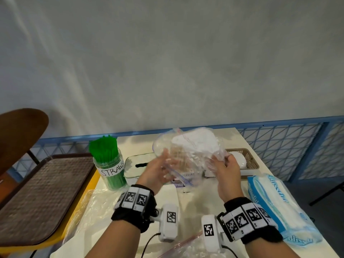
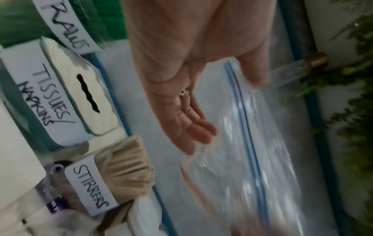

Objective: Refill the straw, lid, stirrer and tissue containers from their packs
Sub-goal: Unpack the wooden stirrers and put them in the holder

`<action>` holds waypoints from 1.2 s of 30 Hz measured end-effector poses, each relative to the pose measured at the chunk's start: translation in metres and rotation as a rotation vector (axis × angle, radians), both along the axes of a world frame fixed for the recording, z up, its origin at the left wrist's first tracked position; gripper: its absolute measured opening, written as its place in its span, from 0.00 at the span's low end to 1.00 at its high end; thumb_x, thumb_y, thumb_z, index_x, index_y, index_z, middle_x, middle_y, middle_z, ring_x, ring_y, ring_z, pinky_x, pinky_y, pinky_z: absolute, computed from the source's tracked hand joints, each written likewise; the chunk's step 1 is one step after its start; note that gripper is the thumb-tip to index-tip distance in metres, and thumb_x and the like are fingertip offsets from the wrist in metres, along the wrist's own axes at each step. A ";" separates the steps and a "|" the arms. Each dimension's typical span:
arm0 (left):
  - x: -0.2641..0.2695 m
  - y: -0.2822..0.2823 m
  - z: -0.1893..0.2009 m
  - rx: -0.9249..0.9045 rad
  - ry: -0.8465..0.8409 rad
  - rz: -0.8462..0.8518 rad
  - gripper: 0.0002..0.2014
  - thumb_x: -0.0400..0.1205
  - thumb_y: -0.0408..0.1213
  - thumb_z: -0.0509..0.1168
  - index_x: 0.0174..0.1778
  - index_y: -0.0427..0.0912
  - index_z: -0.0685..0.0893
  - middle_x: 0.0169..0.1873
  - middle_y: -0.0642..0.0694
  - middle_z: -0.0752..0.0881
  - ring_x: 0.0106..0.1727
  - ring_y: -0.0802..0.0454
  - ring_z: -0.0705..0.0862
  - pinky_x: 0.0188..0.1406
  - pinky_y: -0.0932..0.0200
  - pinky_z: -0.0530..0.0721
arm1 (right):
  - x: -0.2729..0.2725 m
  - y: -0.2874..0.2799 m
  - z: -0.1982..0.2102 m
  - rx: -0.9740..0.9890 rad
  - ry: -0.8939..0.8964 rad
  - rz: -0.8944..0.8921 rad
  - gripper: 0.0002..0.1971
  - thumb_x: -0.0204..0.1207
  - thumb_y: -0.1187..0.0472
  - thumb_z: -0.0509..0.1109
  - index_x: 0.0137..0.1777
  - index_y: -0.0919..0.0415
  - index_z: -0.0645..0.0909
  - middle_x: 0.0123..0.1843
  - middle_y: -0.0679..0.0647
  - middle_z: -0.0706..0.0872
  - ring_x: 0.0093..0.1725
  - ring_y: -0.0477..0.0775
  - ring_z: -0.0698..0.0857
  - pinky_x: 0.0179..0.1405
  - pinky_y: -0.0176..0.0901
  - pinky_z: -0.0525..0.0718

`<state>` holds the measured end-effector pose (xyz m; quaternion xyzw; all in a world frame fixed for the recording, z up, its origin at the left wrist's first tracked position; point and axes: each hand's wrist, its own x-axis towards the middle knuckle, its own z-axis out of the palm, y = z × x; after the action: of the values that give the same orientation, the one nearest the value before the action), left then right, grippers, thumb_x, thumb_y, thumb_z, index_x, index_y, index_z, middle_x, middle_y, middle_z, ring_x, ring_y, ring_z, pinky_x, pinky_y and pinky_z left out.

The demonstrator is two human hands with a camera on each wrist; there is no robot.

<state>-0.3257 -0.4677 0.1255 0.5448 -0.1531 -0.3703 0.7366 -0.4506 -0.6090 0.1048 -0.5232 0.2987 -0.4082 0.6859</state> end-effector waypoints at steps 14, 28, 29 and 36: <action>0.011 0.006 -0.020 0.093 -0.378 0.128 0.08 0.82 0.27 0.61 0.36 0.36 0.78 0.21 0.51 0.76 0.20 0.62 0.74 0.20 0.70 0.76 | -0.012 -0.009 0.016 0.162 -0.133 0.236 0.12 0.80 0.62 0.62 0.62 0.54 0.78 0.58 0.63 0.85 0.58 0.61 0.86 0.63 0.59 0.82; 0.041 0.030 -0.045 0.308 -0.725 0.103 0.06 0.77 0.24 0.67 0.38 0.33 0.76 0.40 0.39 0.84 0.31 0.58 0.82 0.39 0.61 0.83 | -0.010 -0.037 0.006 0.140 -0.249 0.091 0.11 0.85 0.60 0.54 0.46 0.45 0.73 0.45 0.40 0.80 0.45 0.46 0.82 0.50 0.51 0.83; 0.041 0.033 -0.045 0.321 -0.704 0.043 0.06 0.77 0.29 0.69 0.41 0.36 0.77 0.44 0.39 0.85 0.36 0.55 0.83 0.42 0.62 0.84 | -0.011 -0.039 0.008 0.129 -0.233 0.100 0.09 0.84 0.59 0.55 0.48 0.45 0.75 0.47 0.42 0.81 0.48 0.50 0.82 0.51 0.52 0.83; 0.041 0.026 0.003 0.160 -0.438 0.091 0.18 0.85 0.56 0.47 0.63 0.54 0.73 0.57 0.49 0.84 0.60 0.49 0.81 0.63 0.49 0.75 | -0.014 -0.030 0.034 -0.344 -0.009 0.398 0.10 0.79 0.65 0.51 0.43 0.68 0.72 0.53 0.64 0.86 0.55 0.62 0.84 0.55 0.49 0.80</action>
<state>-0.2847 -0.4413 0.1280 0.6751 -0.2547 -0.2206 0.6562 -0.4646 -0.6389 0.1391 -0.6789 0.1130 -0.3121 0.6549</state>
